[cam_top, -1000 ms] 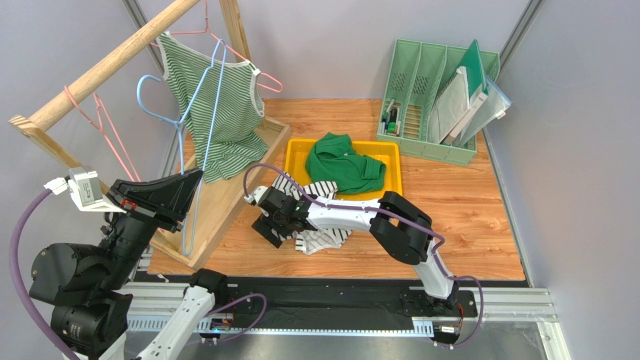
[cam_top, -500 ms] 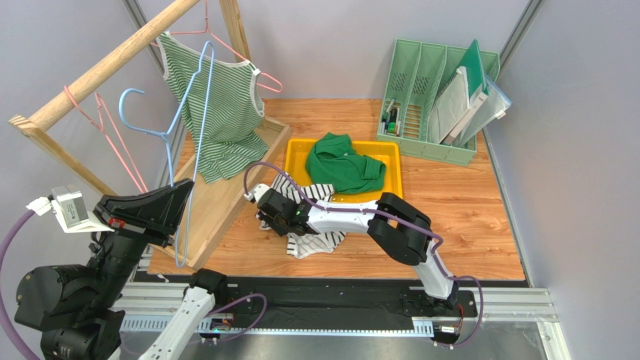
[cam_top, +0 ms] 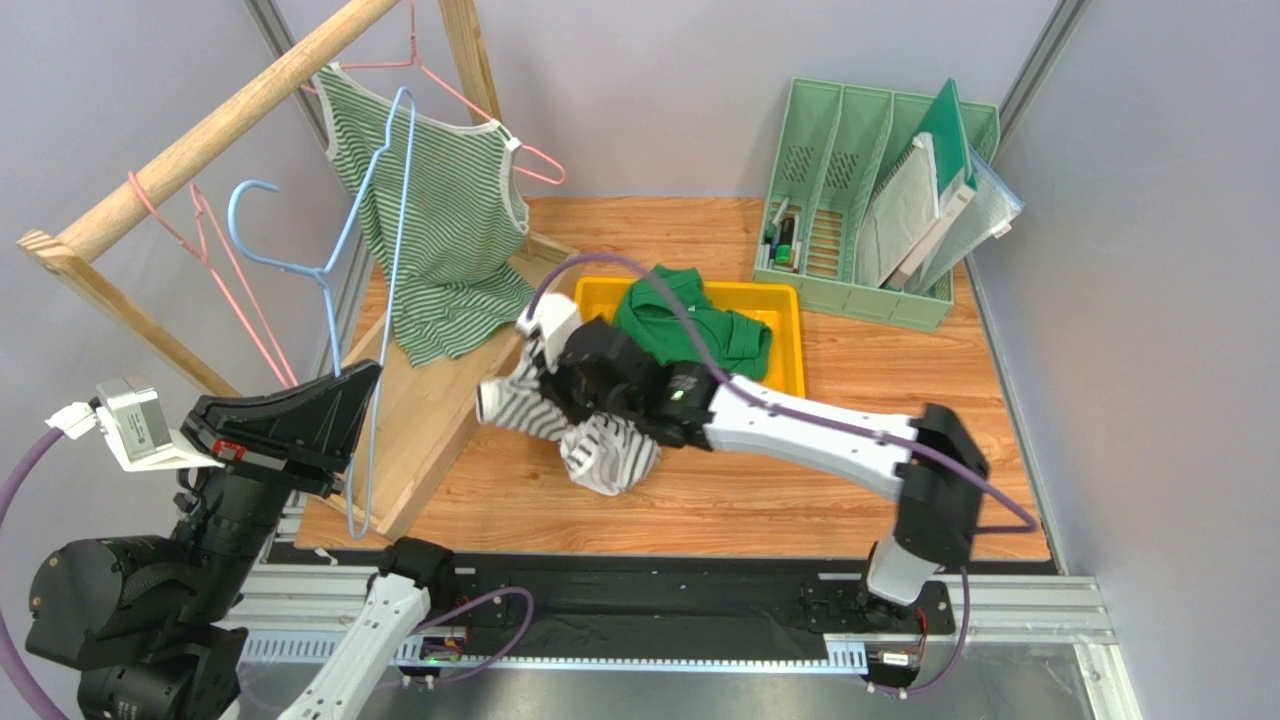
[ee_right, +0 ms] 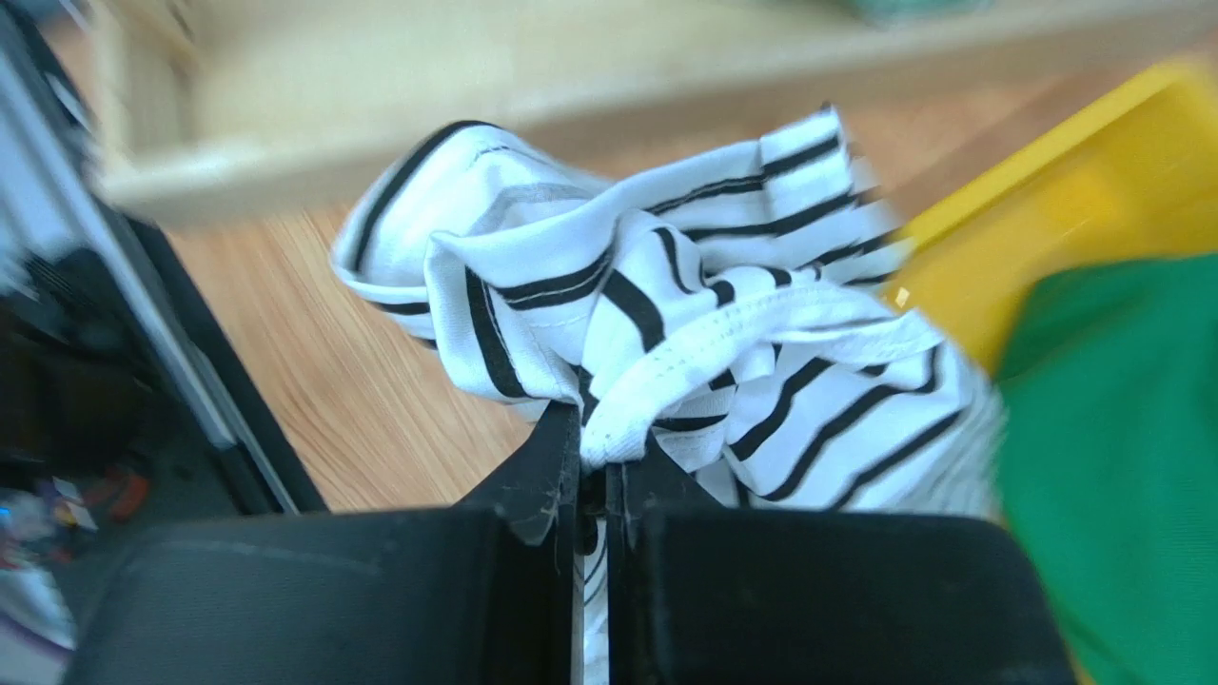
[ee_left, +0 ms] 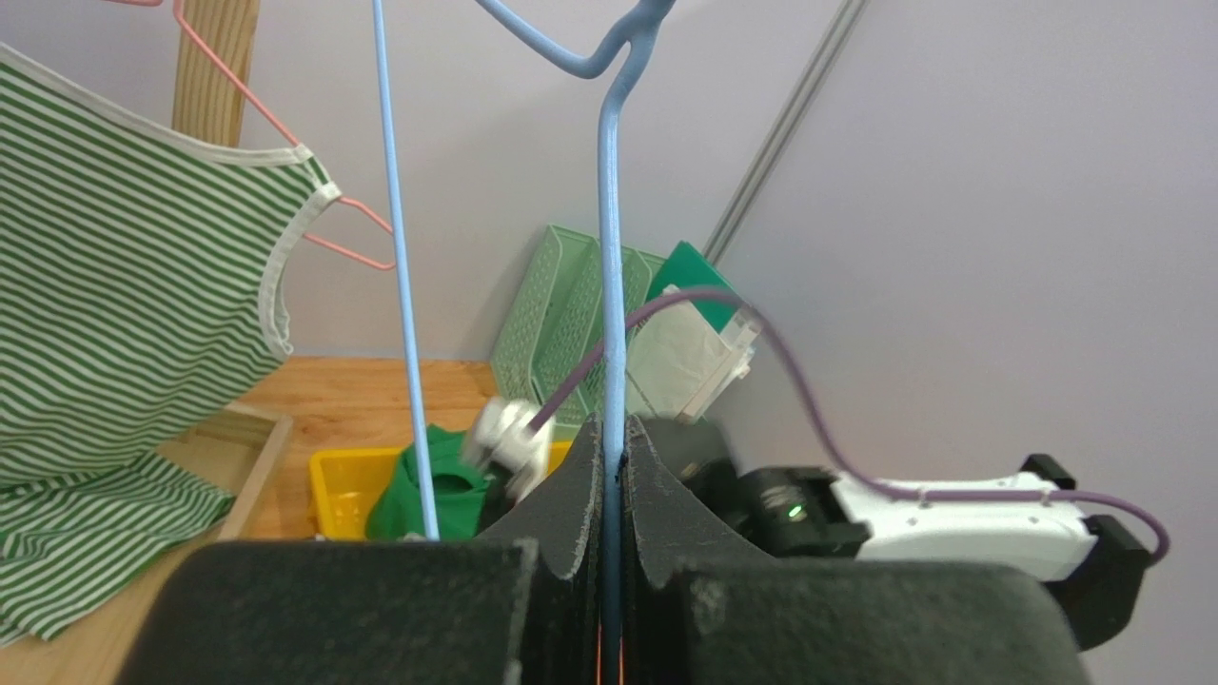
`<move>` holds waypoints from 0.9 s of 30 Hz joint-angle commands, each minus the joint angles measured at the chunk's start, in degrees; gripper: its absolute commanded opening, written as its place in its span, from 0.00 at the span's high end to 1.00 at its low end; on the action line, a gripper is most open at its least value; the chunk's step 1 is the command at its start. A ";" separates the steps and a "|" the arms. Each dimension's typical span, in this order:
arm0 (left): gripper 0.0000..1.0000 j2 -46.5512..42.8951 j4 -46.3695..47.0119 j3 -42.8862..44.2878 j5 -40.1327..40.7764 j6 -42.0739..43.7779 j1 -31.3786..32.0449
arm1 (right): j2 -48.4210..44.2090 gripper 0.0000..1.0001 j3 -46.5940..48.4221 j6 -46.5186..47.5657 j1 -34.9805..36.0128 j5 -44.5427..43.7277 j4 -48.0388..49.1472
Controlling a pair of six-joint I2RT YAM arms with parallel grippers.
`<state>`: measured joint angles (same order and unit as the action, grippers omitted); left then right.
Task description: Remove the tank top from the hanger
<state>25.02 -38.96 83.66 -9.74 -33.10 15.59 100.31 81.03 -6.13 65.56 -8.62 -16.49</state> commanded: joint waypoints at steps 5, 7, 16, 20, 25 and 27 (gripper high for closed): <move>1.00 0.03 -0.06 1.42 0.60 0.76 -0.21 | -11.37 1.00 6.15 -3.26 -17.73 14.23 6.21; 1.00 0.03 -0.24 1.60 0.95 0.93 -0.21 | -11.28 1.00 6.07 -7.74 -23.77 18.96 6.91; 1.00 0.91 0.20 1.33 0.42 0.94 -0.21 | -6.54 1.00 -0.24 -26.89 -40.23 19.89 8.32; 1.00 1.00 0.03 1.60 -0.02 0.93 -0.21 | -2.68 1.00 -0.62 -30.43 -45.60 19.35 3.60; 1.00 0.47 -0.59 1.68 0.60 1.37 -0.21 | 3.39 1.00 3.59 -17.19 -47.45 24.60 -1.86; 1.00 0.47 -0.85 1.68 0.60 1.55 -0.21 | 4.28 1.00 4.22 -8.22 -47.45 24.10 -5.12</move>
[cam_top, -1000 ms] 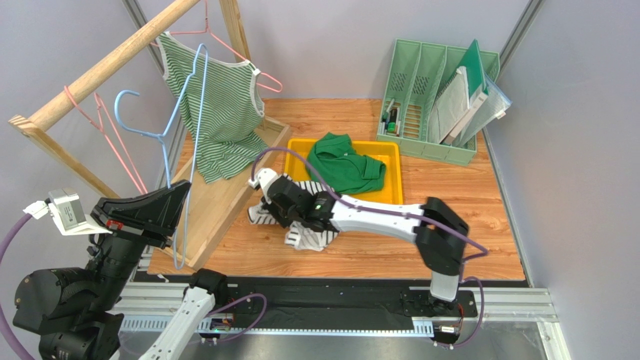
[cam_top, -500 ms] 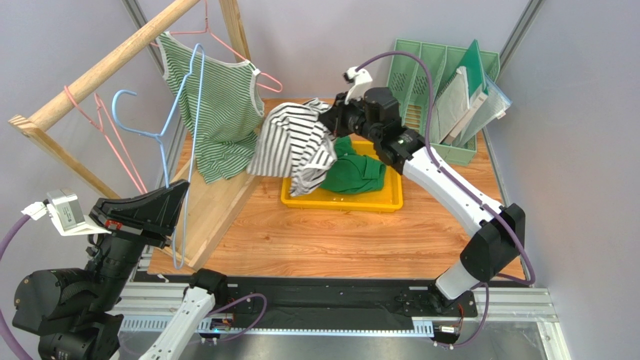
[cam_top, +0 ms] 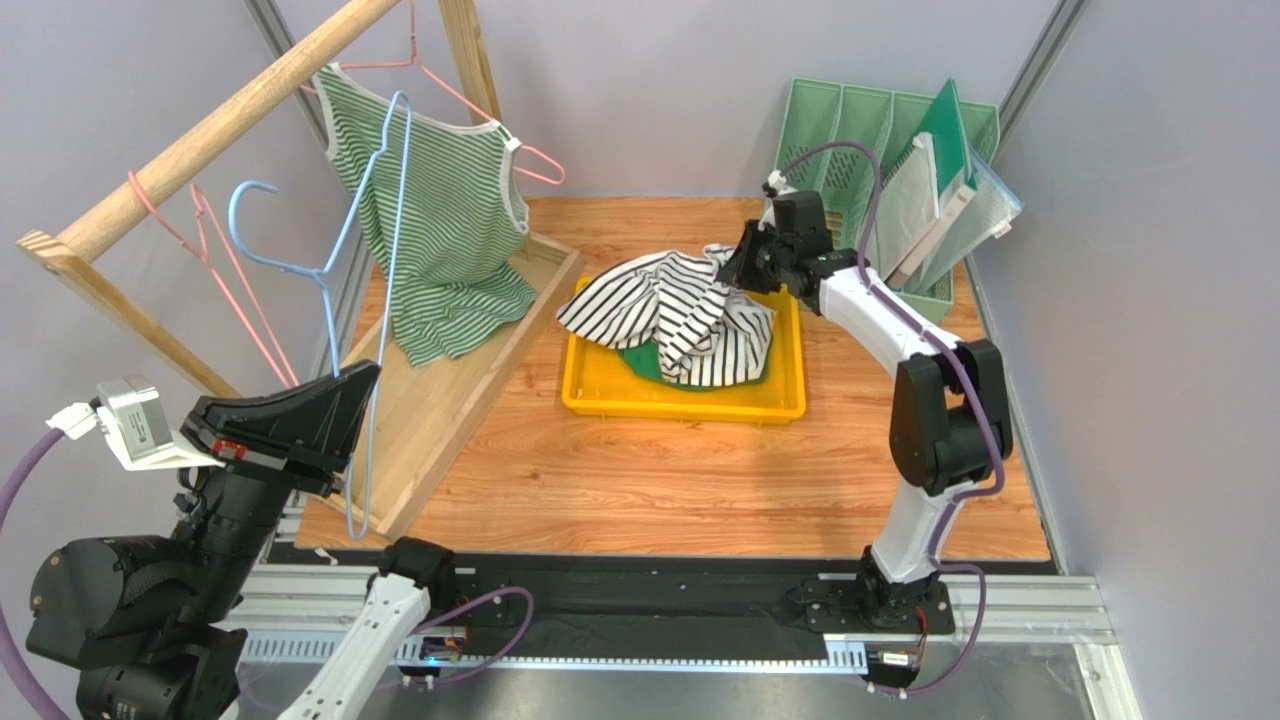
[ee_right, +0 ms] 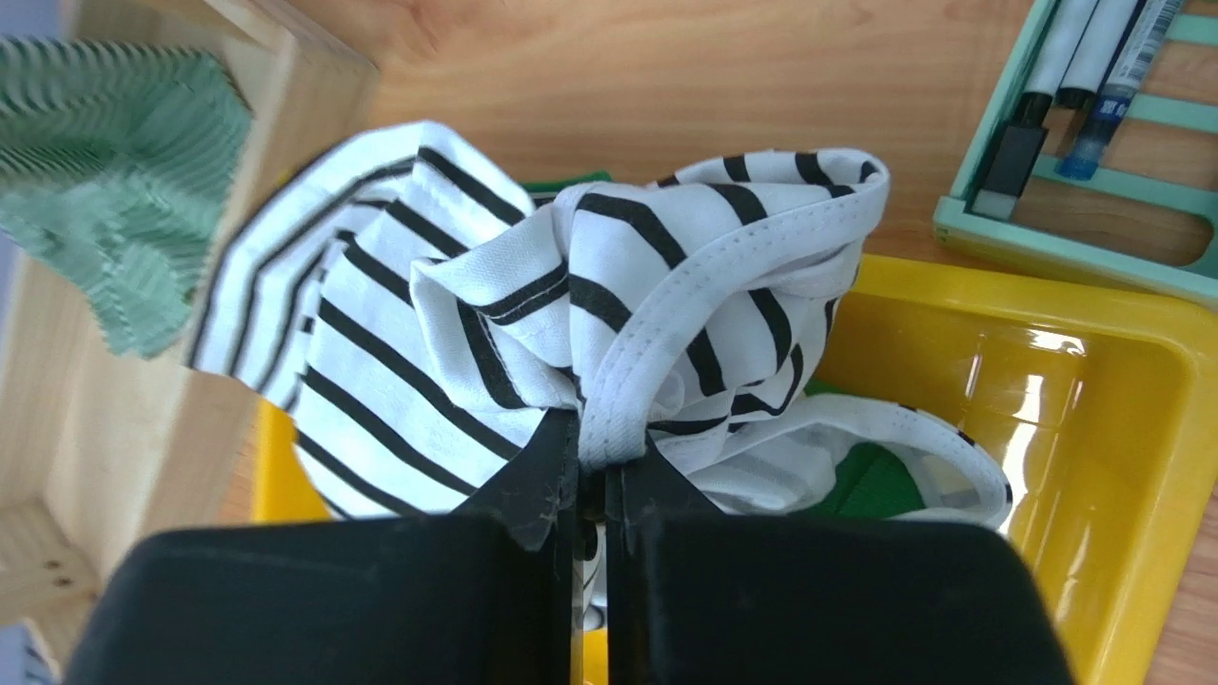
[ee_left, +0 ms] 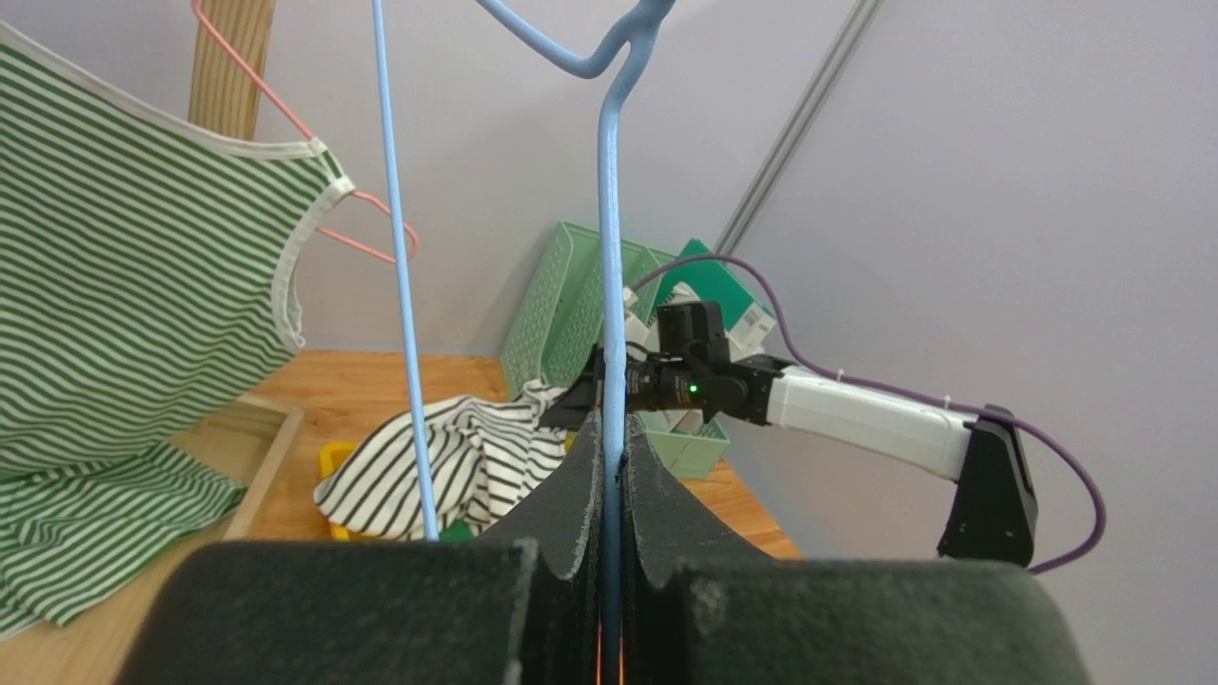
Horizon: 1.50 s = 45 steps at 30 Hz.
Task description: Remove the tank top from the hanger
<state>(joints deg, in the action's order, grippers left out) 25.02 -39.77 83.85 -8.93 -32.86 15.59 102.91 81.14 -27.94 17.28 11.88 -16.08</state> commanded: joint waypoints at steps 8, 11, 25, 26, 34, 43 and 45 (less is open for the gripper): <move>1.00 0.21 -0.66 2.10 -0.04 1.75 -0.21 | -12.88 1.00 -12.49 24.51 2.49 4.54 9.30; 1.00 0.12 -0.05 1.67 -0.47 1.40 -0.21 | -18.86 1.00 -19.08 27.23 3.72 8.77 13.43; 1.00 -0.49 -0.31 0.87 -0.30 2.97 -0.21 | -32.58 1.00 -37.62 22.23 3.55 -11.79 24.05; 1.00 -0.49 -0.40 0.96 -0.13 3.15 -0.13 | -33.73 1.00 -40.42 22.14 3.55 -14.31 25.64; 1.00 -0.76 -0.75 0.52 0.84 4.21 -0.21 | -34.30 1.00 -42.49 24.78 3.55 -15.15 29.80; 1.00 -0.85 -0.84 0.78 1.02 3.68 -0.21 | -6.63 0.96 -13.17 17.84 7.93 -3.08 10.29; 1.00 -0.84 -1.28 0.96 1.11 3.60 -0.21 | -2.74 0.95 -9.27 16.61 9.78 -7.20 4.60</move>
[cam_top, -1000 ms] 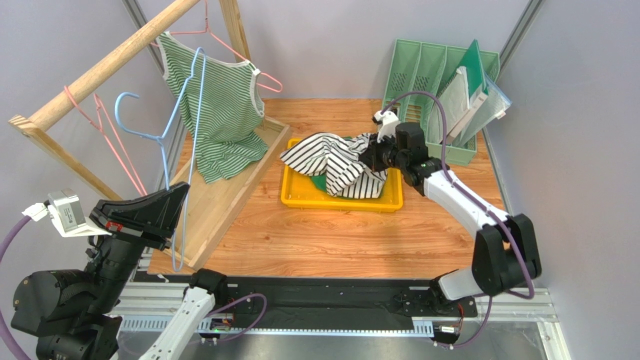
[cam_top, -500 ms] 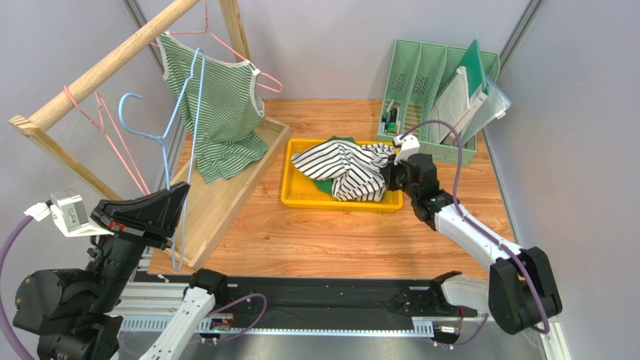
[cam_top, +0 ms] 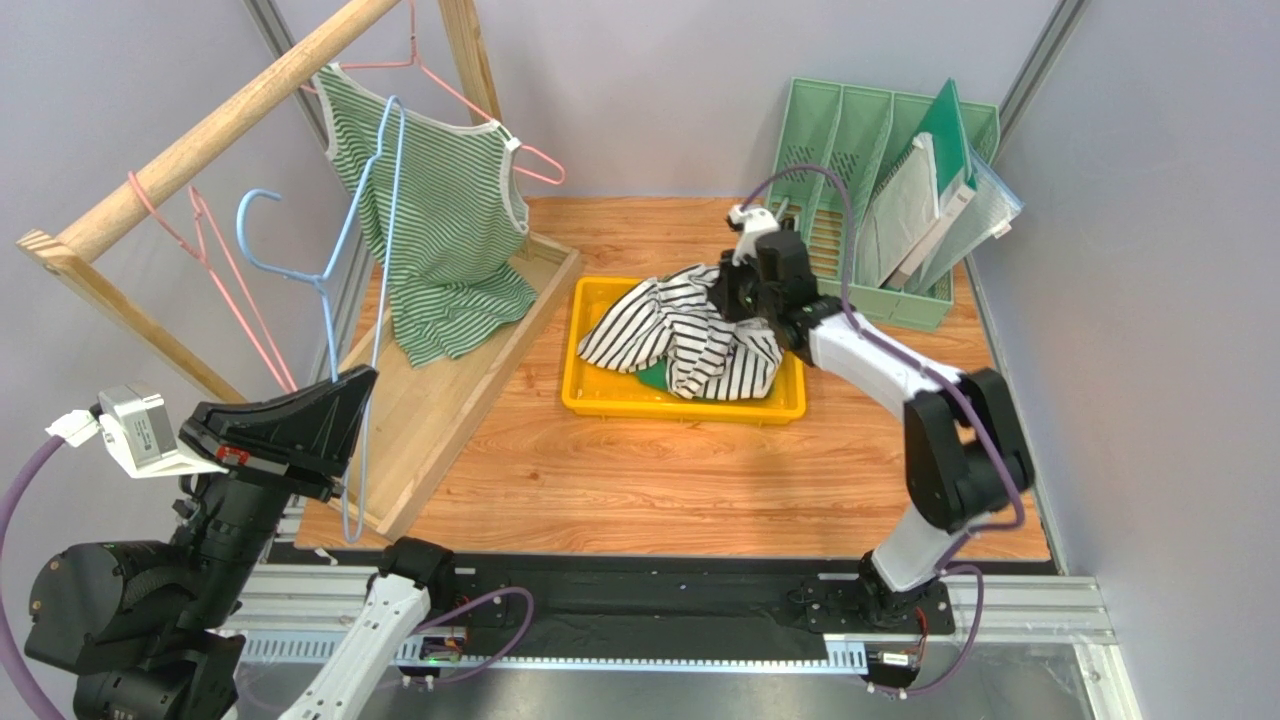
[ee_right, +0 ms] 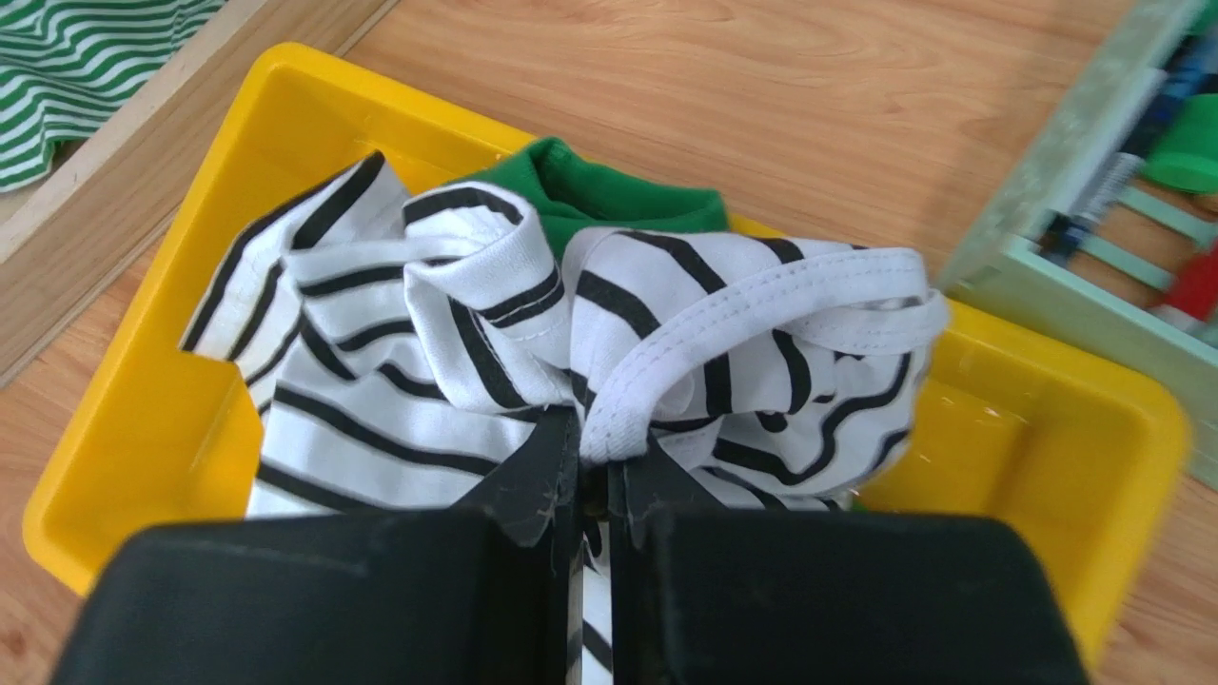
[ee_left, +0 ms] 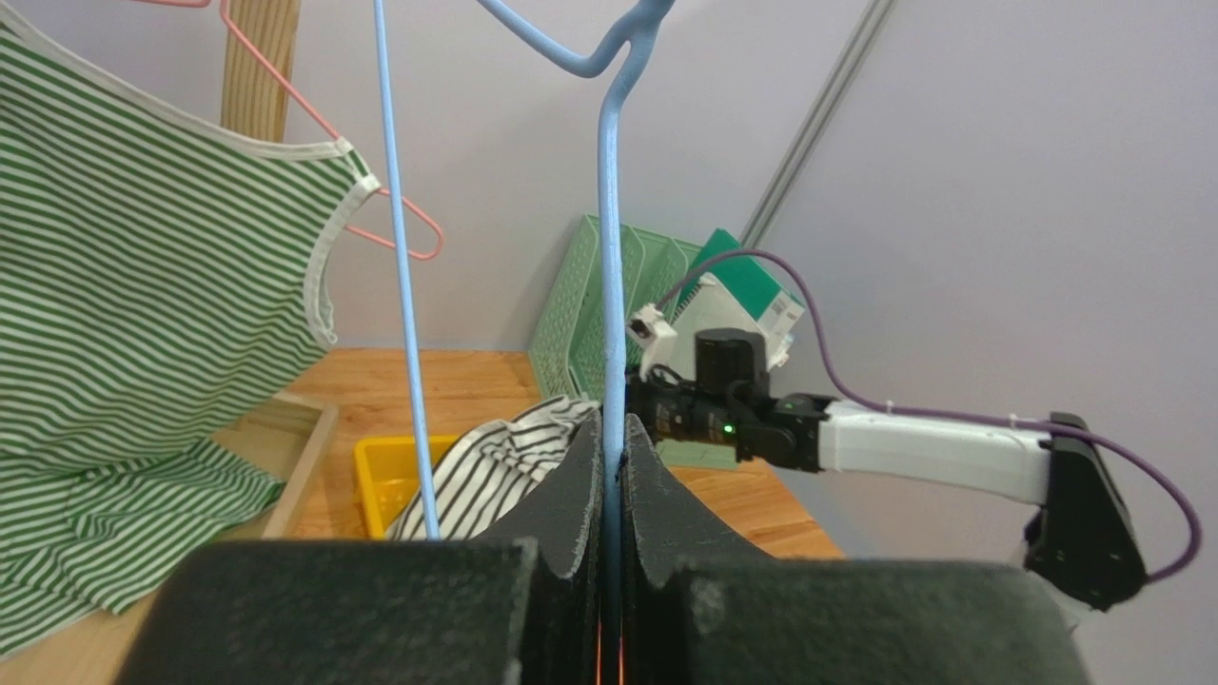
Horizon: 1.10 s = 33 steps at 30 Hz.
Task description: Remove the tank top from the hanger
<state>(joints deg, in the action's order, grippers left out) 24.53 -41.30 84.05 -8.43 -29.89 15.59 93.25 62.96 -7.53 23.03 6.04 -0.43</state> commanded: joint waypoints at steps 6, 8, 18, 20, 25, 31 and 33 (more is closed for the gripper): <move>1.00 -0.10 -0.01 0.94 -0.27 -0.34 -0.21 | 11.34 0.92 6.05 -9.95 7.47 -5.51 -12.14; 1.00 0.16 -0.18 0.94 -0.36 -0.43 -0.21 | 10.20 0.90 3.59 -11.01 7.56 -8.48 -12.05; 1.00 -0.01 0.52 -0.55 2.36 -1.66 -0.21 | 0.73 0.32 14.37 -9.61 7.56 -15.45 -29.01; 1.00 -0.10 0.52 -0.82 3.41 -1.66 -0.21 | -1.92 0.26 15.35 -9.78 7.65 -15.54 -31.90; 1.00 -0.80 0.52 -1.96 7.36 -3.94 -0.21 | -11.06 0.17 15.53 -8.56 9.22 -16.58 -34.55; 1.00 -1.16 1.83 -4.86 14.30 -11.92 -0.21 | -17.22 0.15 15.35 -7.33 15.53 -18.88 -35.35; 1.00 -0.98 2.45 -5.91 15.28 -13.78 -0.13 | -19.15 0.15 15.53 -7.06 19.32 -17.83 -32.89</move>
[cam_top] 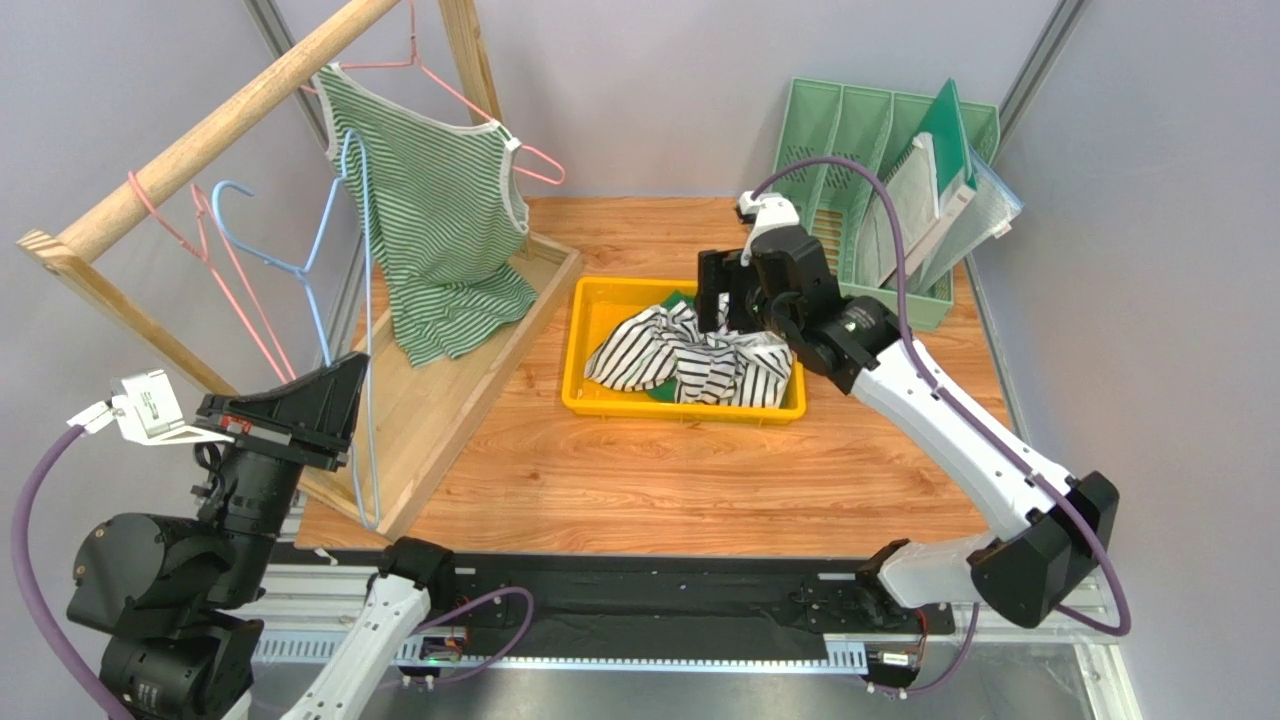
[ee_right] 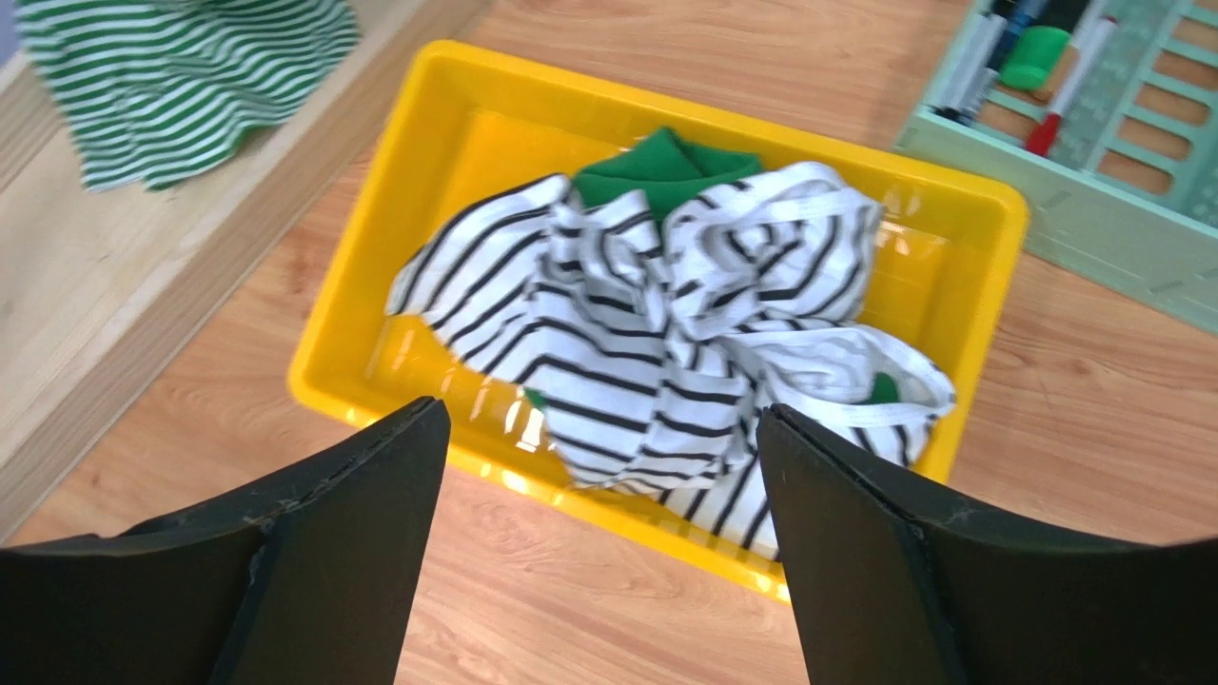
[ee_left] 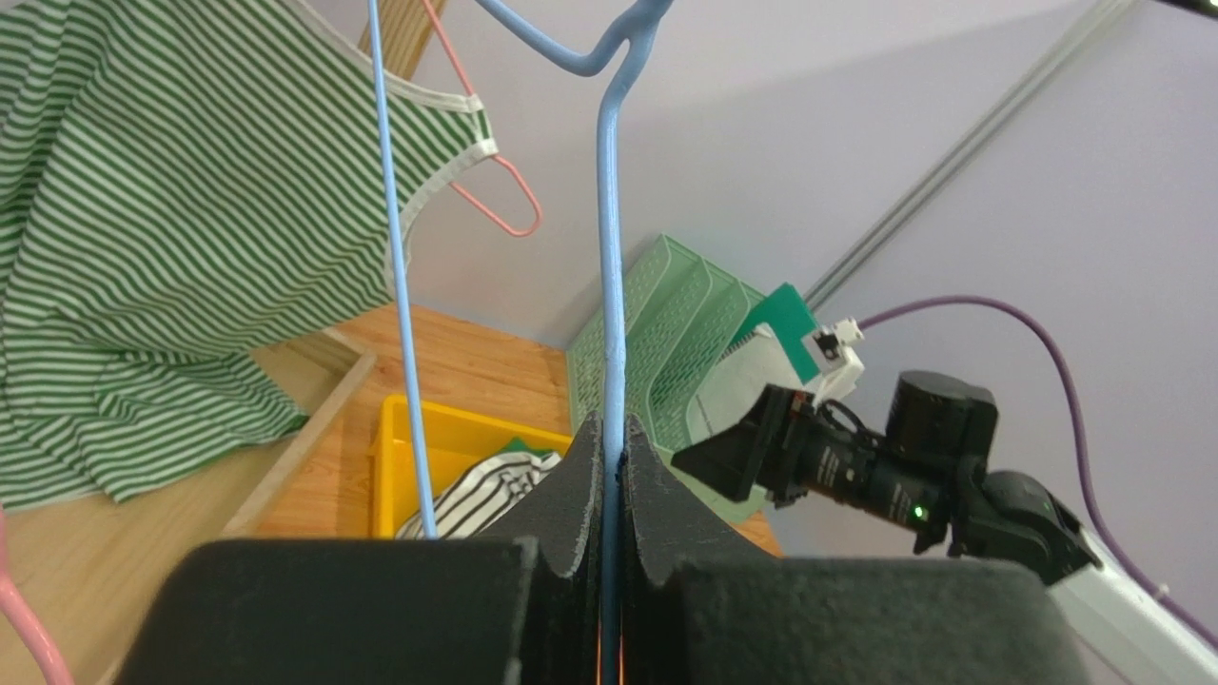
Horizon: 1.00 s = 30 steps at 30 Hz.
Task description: Remove the tank top from the hanger
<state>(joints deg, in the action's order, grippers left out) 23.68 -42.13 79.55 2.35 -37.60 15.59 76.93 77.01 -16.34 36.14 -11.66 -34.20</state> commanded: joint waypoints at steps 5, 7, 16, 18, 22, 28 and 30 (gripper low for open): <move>1.00 0.66 3.37 -2.47 6.96 -10.81 -0.21 | -5.73 0.13 3.40 4.10 22.72 6.03 10.96; 1.00 0.49 3.02 -2.64 8.19 -11.35 -0.21 | -5.30 0.11 5.94 6.74 31.59 3.33 13.35; 1.00 -3.46 1.09 -5.19 16.79 -14.51 -0.21 | 9.81 0.09 24.39 27.13 53.76 -8.37 10.99; 1.00 -4.60 1.00 -6.07 18.73 -15.39 -0.21 | 12.89 0.08 25.81 32.04 57.61 -8.90 11.17; 1.00 -5.23 1.08 -6.51 20.94 -15.92 -0.21 | 18.68 0.07 30.38 36.54 60.98 -11.71 11.25; 1.00 -4.87 0.21 -7.04 20.06 -16.45 -0.21 | 22.56 0.06 31.97 40.68 61.15 -14.26 16.95; 1.00 -4.70 -0.05 -7.13 19.98 -16.19 -0.21 | 24.41 0.06 33.98 42.26 61.15 -14.79 17.50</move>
<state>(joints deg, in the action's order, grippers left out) 18.22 -42.30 72.82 21.98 -53.47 15.59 100.12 105.51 20.16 97.60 -22.59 -22.52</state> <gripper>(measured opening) 0.009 0.935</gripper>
